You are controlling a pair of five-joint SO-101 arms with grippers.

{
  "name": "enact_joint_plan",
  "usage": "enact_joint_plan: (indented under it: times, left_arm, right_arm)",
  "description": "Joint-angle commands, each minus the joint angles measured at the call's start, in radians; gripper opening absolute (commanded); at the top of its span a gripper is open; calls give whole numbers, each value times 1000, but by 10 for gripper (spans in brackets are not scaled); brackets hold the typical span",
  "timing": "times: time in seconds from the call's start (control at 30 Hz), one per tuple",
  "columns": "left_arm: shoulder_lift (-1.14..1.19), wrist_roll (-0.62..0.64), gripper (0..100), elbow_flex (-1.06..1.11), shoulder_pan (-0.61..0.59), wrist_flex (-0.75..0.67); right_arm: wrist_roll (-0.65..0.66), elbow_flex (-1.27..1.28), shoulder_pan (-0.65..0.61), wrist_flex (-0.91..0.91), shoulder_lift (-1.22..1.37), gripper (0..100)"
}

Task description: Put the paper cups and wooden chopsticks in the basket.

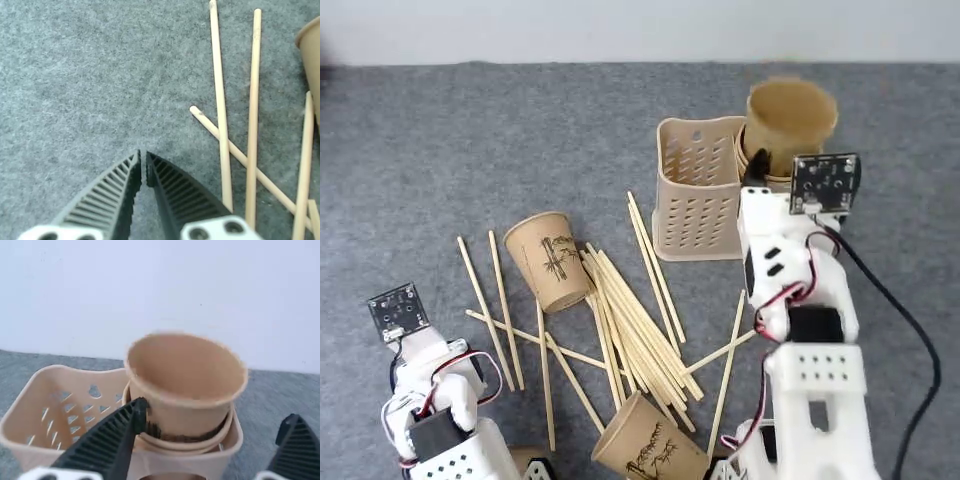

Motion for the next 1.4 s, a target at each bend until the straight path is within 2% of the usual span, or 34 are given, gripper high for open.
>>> enact_joint_plan:
  times: [0.0, 0.17, 0.23, 0.43, 0.5, 0.67, 0.93, 1.23, 1.37]
  left_arm:
    - [-14, -2, 17, -12, -5, -3]
    - [-14, -2, 17, -12, -5, -3]
    - [-14, -2, 17, -12, -5, -3]
    - [-14, -2, 17, -12, -5, -3]
    - [-14, -2, 17, -12, -5, -3]
    - [-14, -2, 17, -12, -5, -3]
    - [-14, -2, 17, -12, -5, -3]
    - [-14, -2, 17, -12, -5, -3]
    - [-14, -2, 17, -12, -5, -3]
  right_arm:
    - [-28, -94, -7, 117, -145, 401]
    - [-61, -140, -30, 242, -231, 400]
    - [-74, -144, -39, 262, -234, 369]
    - [-103, -144, -39, 288, -234, 63]
    - [-89, -150, -53, 340, -236, 2]
    - [-44, -222, -145, 654, -234, 74]
    - [-2, -319, -332, 1101, -234, 87]
    - [-34, -319, -552, 1359, -234, 98]
    - [-34, -319, -587, 1368, -232, 211]
